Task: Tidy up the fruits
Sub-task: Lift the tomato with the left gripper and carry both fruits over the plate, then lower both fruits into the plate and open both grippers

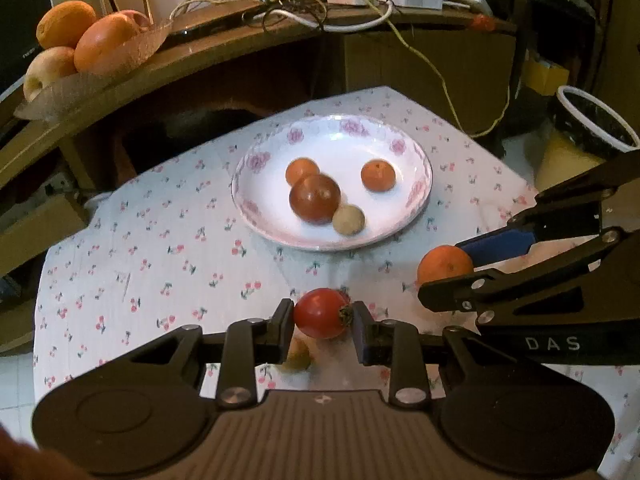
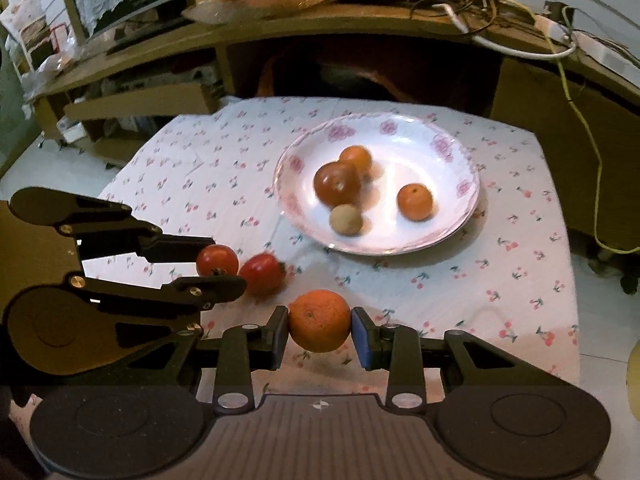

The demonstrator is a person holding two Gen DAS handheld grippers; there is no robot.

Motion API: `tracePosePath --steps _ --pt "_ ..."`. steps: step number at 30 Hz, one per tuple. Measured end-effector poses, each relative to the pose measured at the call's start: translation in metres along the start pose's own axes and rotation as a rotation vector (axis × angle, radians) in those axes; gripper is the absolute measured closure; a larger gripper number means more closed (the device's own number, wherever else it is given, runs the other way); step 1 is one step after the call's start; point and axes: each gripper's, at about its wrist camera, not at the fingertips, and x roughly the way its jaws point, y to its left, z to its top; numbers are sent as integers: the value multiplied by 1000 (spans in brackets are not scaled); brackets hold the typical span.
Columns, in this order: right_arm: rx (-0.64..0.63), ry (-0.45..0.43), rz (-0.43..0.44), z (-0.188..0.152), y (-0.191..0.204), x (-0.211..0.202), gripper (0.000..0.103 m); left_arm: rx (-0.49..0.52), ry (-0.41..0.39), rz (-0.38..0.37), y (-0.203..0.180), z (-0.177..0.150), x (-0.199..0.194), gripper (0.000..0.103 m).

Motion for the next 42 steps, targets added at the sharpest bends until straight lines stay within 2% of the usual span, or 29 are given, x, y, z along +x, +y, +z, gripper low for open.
tracePosePath --steps 20,26,37,42 --pt "66 -48 -33 27 -30 2 68 -1 -41 2 3 41 19 67" --pt "92 -60 -46 39 -42 13 68 -6 -37 13 9 53 34 67" --pt "116 -27 -31 49 -48 45 67 -15 4 15 22 56 63 67" --pt "122 -31 -50 53 -54 53 67 -21 -22 -9 25 61 64 67"
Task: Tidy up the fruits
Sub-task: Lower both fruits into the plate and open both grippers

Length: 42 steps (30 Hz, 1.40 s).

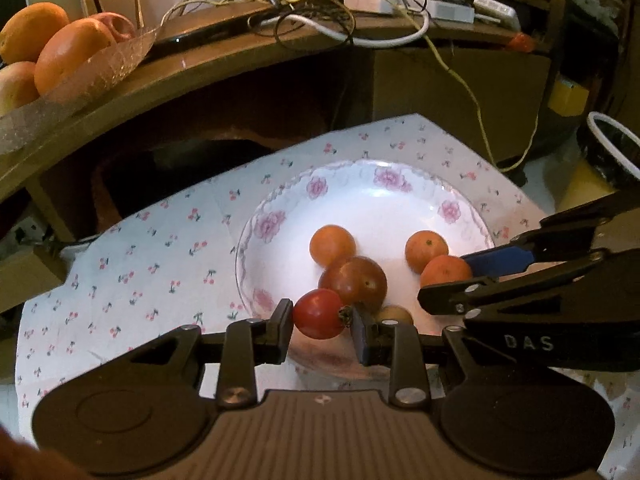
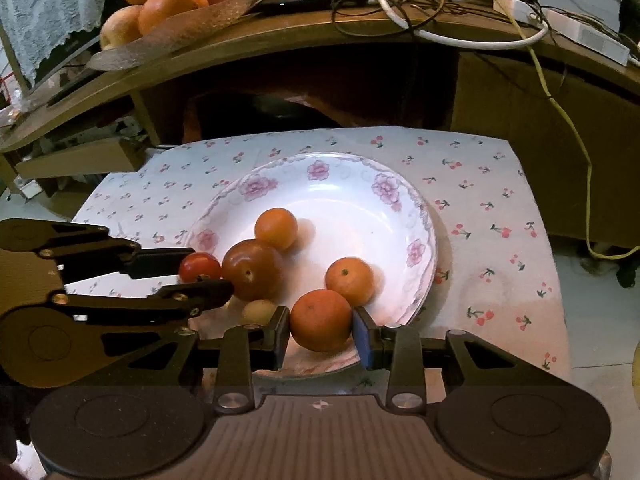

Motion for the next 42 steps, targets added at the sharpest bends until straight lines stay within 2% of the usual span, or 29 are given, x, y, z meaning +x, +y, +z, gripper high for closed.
tracePosePath --steps 10,18,30,42 --pt "29 -14 -4 5 -8 7 65 -13 -24 -35 1 6 2 65" --pt "33 -21 -3 4 -8 6 64 -18 -25 -27 3 6 0 60" --pt "86 -86 34 11 -13 -11 63 -47 -62 -8 11 10 -15 59" --pt "37 -78 38 3 -4 -18 63 -22 -48 -8 7 -1 -28 59"
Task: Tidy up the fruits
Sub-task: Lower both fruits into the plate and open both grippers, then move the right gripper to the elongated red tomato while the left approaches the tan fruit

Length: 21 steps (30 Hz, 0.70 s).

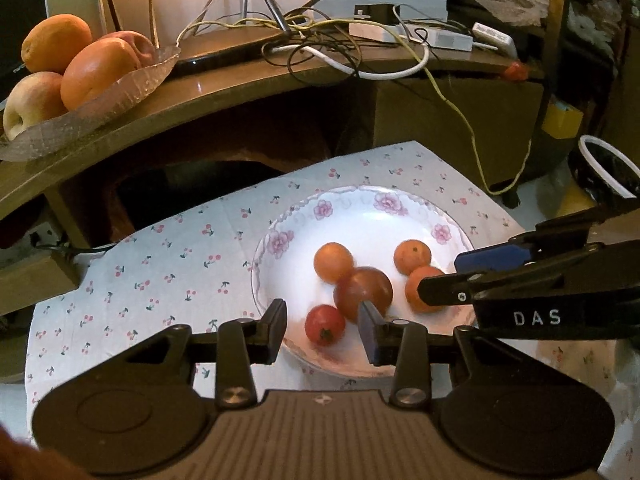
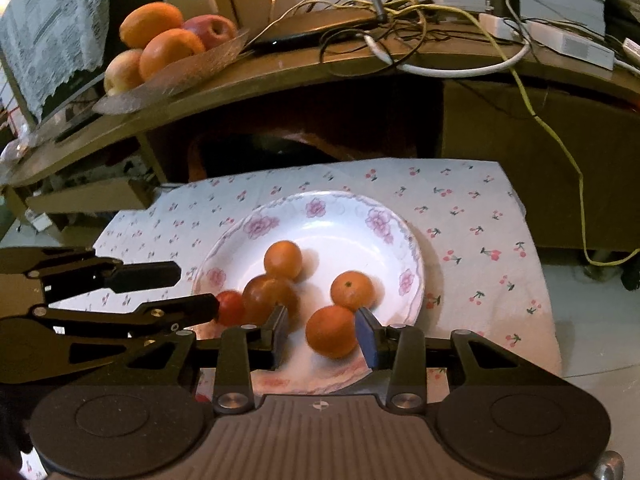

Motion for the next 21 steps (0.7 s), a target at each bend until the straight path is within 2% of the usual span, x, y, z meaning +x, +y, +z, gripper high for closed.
tracePosePath --steps 8,21 --pt "-44 28 9 -10 10 -2 63 10 23 -17 2 -14 -12 58" --pt "-139 86 81 -29 42 -8 63 18 89 -33 24 -52 -27 58"
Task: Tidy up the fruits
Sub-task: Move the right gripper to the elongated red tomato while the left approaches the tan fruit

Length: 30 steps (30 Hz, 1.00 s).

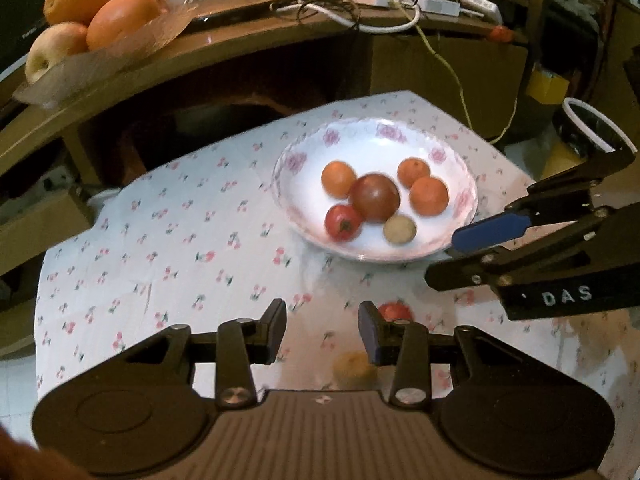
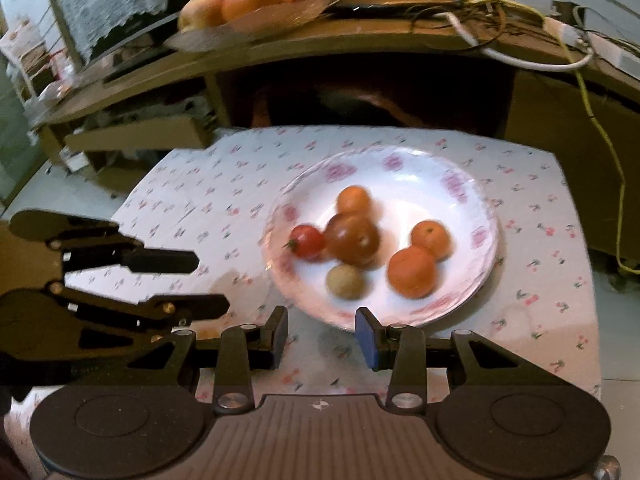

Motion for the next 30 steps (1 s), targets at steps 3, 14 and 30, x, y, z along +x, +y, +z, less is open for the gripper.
tracePosePath --steps 3,14,30 --pt "-37 24 20 -5 10 4 63 -8 5 2 7 -7 -3 58" --pt "-170 72 76 -11 38 27 63 -28 11 -11 23 -17 -8 58" --pt "-165 129 56 -14 36 33 65 -1 47 -86 11 -23 -2 56"
